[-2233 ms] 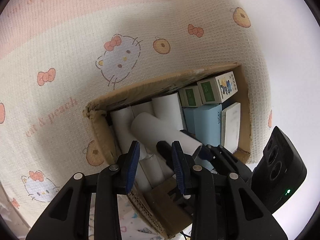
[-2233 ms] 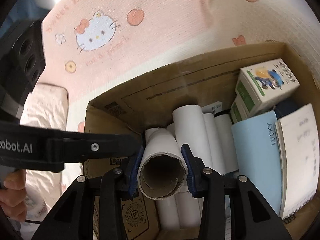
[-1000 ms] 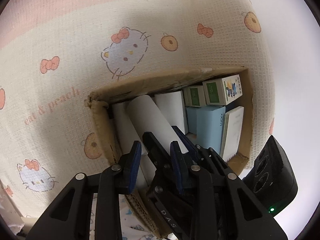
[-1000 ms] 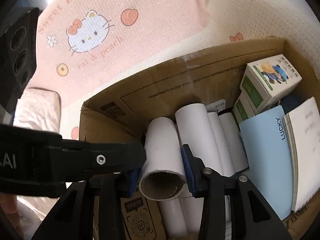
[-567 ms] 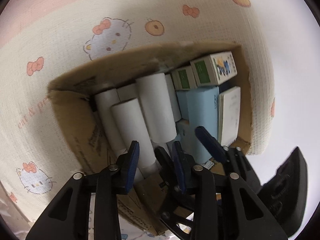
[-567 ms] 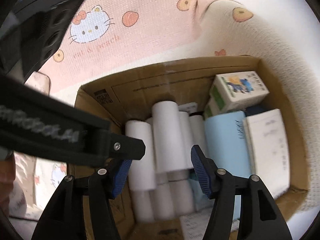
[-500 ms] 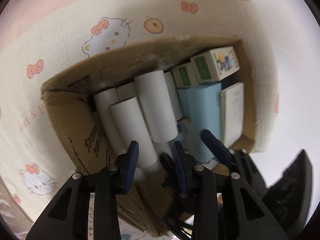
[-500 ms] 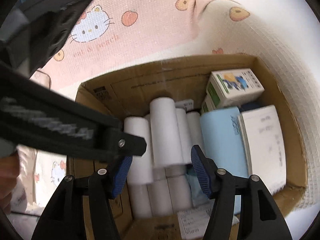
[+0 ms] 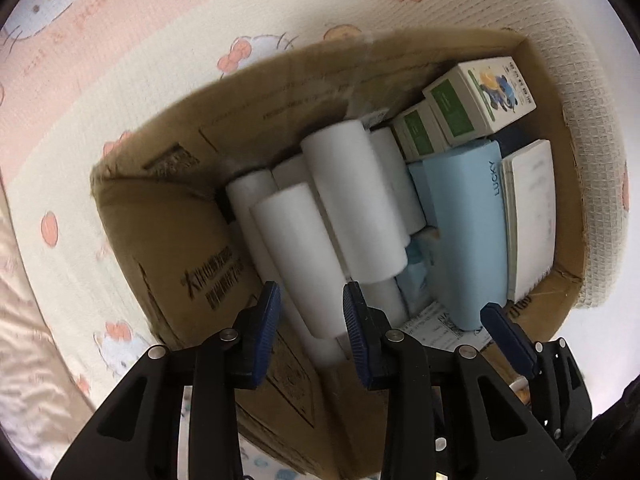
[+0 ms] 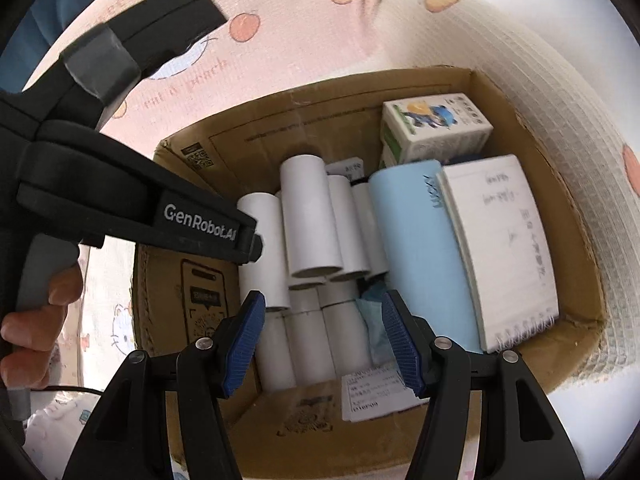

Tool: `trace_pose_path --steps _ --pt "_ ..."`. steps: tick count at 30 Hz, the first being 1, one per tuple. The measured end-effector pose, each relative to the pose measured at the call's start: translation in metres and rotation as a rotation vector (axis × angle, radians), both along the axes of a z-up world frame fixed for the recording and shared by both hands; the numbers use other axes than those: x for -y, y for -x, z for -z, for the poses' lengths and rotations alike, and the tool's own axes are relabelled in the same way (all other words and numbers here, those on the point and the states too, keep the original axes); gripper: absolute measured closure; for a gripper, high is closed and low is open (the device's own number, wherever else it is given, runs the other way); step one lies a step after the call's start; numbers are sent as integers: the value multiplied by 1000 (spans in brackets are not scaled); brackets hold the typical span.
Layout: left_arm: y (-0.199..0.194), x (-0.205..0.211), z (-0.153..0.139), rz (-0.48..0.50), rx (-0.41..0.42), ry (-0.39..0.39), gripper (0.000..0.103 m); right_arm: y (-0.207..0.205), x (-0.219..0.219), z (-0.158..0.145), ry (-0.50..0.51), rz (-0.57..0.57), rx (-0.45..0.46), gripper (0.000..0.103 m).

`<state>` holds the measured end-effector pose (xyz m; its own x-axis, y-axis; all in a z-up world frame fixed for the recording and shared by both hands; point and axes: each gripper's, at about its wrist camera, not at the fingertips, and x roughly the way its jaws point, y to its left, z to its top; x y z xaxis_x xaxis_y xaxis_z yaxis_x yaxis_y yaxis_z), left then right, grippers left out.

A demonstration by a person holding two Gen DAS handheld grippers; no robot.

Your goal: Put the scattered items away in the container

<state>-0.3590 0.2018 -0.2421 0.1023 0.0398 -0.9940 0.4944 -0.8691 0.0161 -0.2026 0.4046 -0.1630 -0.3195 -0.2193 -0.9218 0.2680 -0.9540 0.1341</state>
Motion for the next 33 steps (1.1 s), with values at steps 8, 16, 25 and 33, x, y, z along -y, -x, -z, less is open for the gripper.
trace_pose_path --steps 8,16,25,33 --pt "9 -9 13 -44 77 31 63 4 -16 -8 28 55 -25 45" --pt "9 1 18 -92 87 124 78 -1 -18 0 46 29 13 45" --pt "8 25 10 -138 23 130 79 11 3 27 59 -11 108 45" --pt "0 35 4 -153 -28 52 79 31 22 52 93 -1 200 53"
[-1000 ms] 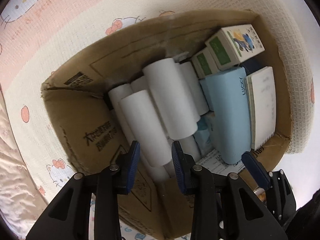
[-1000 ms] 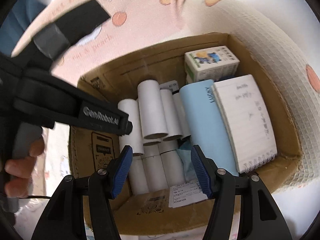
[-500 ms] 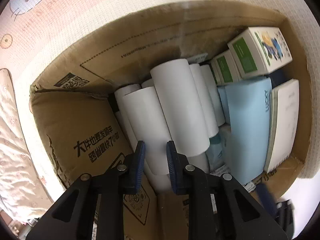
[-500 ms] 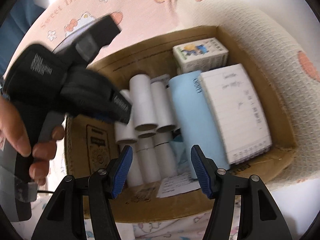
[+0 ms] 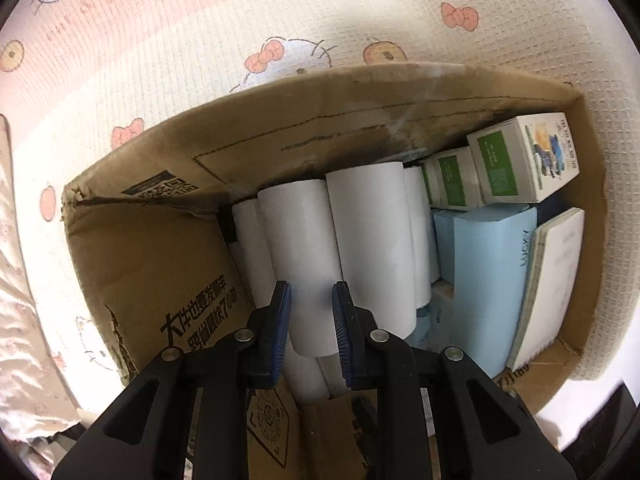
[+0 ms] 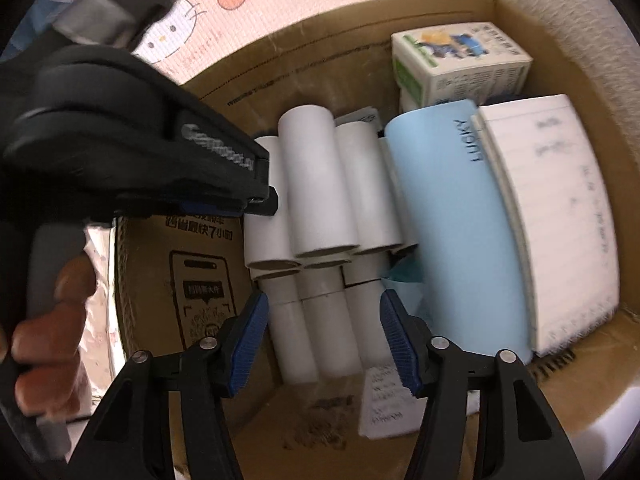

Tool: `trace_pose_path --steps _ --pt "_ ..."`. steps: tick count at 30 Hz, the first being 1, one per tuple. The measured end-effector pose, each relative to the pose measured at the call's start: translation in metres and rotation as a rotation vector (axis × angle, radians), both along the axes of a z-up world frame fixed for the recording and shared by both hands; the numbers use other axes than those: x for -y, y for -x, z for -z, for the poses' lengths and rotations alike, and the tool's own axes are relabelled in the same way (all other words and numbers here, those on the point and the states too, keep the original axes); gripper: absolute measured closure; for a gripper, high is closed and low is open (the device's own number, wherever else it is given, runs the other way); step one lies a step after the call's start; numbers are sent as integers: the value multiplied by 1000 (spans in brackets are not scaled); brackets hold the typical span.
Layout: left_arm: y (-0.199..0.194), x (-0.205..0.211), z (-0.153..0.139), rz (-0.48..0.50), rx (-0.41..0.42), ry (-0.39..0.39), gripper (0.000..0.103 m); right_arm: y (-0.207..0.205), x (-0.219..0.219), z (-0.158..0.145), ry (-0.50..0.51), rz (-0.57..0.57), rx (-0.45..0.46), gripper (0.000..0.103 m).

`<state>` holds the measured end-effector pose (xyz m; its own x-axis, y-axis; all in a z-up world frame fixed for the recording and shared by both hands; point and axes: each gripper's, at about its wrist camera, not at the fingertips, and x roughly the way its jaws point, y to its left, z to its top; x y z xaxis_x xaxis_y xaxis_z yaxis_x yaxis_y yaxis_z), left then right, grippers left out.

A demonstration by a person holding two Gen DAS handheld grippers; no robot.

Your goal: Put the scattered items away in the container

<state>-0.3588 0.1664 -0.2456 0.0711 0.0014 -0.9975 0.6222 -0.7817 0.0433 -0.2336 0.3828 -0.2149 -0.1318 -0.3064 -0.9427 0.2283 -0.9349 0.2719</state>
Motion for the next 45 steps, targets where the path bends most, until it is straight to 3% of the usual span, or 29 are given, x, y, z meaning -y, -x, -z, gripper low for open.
trace_pose_path --steps 5,9,15,22,27,32,39,43,45 --pt "2 -7 -9 36 -43 -10 79 13 -7 11 1 106 36 78" --pt "3 -11 -17 83 -59 -19 85 18 -10 16 42 129 81 80" --pt "1 -3 2 72 -33 -94 89 16 0 13 -13 89 70 80" --pt "-2 4 -2 57 -69 -120 90 -2 16 -8 -150 59 -35 80" --pt "-6 0 -19 92 -113 -11 88 -19 24 -34 -174 63 -98 79" --pt "-25 -11 -54 212 -192 39 54 -39 28 -60 -194 101 -138 79" --pt "-61 -29 -100 404 -353 170 48 -68 37 -101 -245 103 -214 74" --pt "-84 -38 -126 504 -457 228 43 -74 41 -123 -296 120 -258 52" --pt "-91 -39 -130 544 -474 248 40 -82 44 -125 -337 141 -274 49"
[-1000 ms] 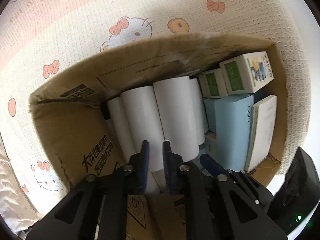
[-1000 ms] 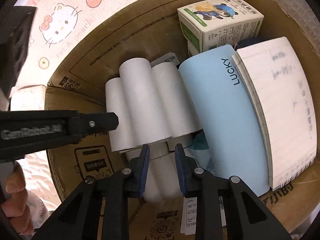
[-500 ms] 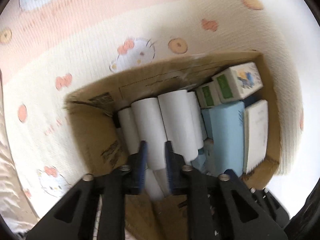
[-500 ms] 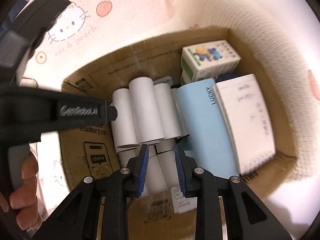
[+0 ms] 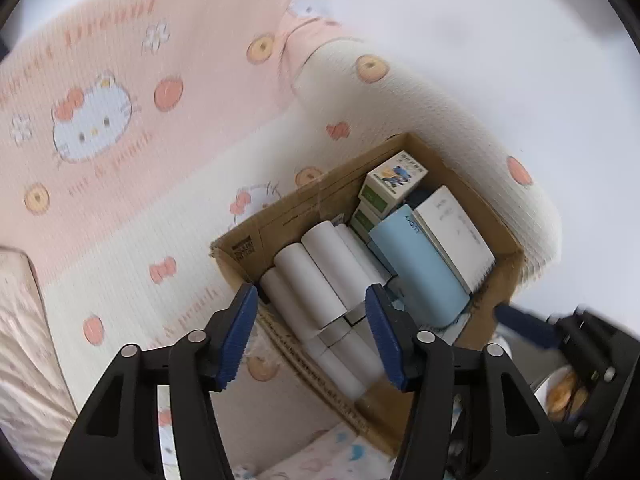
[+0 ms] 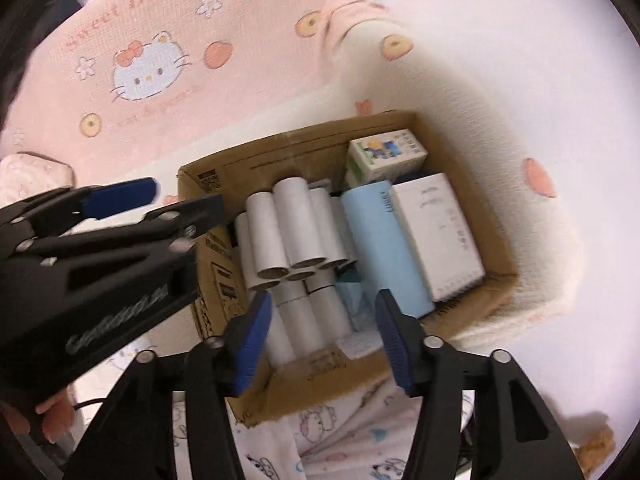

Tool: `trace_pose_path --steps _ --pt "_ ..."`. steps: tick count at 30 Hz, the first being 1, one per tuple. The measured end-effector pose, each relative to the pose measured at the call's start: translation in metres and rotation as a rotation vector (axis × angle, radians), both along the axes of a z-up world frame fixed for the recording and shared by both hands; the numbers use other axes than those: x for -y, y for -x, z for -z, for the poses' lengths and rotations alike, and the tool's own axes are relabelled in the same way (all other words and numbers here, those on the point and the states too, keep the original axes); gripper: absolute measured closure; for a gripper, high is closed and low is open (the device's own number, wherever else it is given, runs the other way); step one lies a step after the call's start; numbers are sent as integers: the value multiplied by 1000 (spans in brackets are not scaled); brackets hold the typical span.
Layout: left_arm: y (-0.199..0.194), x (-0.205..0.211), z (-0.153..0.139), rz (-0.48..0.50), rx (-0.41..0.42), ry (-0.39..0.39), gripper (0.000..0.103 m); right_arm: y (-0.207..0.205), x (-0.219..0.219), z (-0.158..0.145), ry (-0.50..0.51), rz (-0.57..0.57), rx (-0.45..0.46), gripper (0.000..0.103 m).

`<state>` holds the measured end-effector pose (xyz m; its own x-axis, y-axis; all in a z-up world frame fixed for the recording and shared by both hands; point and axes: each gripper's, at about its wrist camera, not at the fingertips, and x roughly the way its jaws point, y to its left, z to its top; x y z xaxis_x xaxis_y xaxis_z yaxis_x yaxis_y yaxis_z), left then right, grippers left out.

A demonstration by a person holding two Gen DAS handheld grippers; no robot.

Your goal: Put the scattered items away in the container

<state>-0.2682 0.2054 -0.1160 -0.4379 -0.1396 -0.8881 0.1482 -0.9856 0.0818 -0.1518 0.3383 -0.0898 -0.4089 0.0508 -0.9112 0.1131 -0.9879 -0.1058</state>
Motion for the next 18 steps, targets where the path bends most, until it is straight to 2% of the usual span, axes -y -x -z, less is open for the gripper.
trace_pose_path --steps 2,5,8,12,18 --pt "-6 0 7 34 8 15 36 -2 0 -3 -18 20 -8 46" --pt "-18 10 21 -4 45 -9 36 -6 0 2 -53 46 31 44" --pt "-36 12 22 13 24 -14 36 -17 6 2 -83 47 24 44" --pt "-64 15 7 26 -15 -4 36 -39 9 -13 -56 56 0 44" --pt "-94 12 -33 64 -5 2 34 -76 17 -51 -81 66 -79 43"
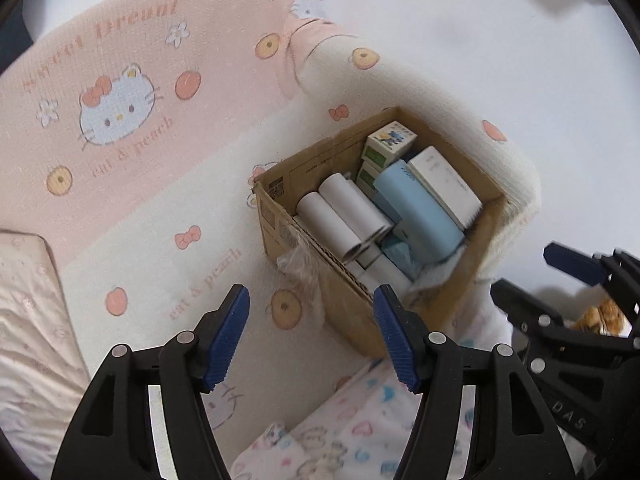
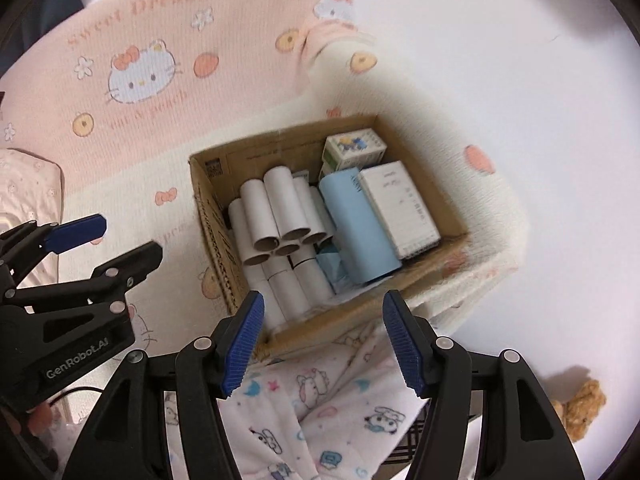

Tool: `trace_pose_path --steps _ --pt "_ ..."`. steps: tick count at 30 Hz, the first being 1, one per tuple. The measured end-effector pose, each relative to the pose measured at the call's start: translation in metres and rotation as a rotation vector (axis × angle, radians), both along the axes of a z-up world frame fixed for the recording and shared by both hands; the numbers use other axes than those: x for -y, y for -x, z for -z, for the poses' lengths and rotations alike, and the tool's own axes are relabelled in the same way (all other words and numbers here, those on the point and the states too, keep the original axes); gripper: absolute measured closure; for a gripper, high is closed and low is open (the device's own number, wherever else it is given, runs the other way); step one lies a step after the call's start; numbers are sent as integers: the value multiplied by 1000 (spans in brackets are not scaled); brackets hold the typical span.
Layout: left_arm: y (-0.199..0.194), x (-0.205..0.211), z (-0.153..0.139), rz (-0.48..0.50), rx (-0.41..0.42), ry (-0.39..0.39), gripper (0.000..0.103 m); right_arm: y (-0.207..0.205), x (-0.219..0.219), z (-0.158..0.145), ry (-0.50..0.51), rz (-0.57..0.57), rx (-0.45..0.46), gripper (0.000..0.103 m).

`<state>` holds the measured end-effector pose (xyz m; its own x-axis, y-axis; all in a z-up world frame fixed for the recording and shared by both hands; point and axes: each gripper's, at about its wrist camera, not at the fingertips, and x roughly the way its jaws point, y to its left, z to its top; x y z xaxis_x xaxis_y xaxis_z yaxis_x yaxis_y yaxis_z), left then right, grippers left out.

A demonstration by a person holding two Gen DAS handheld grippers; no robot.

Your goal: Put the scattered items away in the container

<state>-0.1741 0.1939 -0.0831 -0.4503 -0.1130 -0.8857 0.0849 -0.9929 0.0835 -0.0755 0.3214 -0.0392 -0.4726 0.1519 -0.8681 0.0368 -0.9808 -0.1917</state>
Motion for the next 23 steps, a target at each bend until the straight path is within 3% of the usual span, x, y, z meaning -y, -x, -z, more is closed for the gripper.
trace_pose_path --steps 4,11,17,23 --pt "-10 -8 -23 -5 9 11 31 -18 6 -27 24 -15 -40 42" --pt "-13 -21 -49 0 -14 55 31 -32 16 -63 -47 -27 -127 37" --pt "-12 -26 -65 -7 -46 82 31 -32 13 -71 -33 -38 -156 36" --pt "-8 -33 -60 -5 -25 106 31 -31 4 -67 -18 -22 -143 36"
